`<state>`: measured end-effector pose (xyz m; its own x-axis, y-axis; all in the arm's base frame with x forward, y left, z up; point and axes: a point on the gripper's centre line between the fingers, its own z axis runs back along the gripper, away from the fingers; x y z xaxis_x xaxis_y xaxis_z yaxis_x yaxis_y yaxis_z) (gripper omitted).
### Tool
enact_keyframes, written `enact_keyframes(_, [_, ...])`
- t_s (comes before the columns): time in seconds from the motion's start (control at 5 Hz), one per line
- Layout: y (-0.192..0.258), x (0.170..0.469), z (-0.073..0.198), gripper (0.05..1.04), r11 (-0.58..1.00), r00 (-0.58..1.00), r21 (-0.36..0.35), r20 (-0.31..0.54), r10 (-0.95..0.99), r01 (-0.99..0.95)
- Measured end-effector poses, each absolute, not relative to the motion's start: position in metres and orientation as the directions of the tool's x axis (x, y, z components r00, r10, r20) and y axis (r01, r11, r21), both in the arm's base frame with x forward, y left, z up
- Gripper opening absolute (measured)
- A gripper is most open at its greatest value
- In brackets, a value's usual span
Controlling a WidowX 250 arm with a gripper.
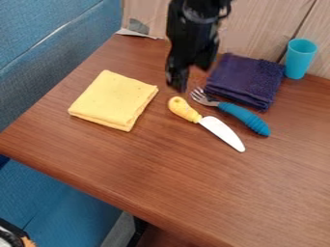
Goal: Put the knife on the top left on the table
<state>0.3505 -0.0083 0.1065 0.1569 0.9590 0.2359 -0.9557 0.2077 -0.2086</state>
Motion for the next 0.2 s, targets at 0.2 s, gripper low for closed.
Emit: enact_keyframes(0.2, [-0.0099,0.3519,0.1129,1.001,0.217,0.175,-0.221,0.195,0.965,-0.951])
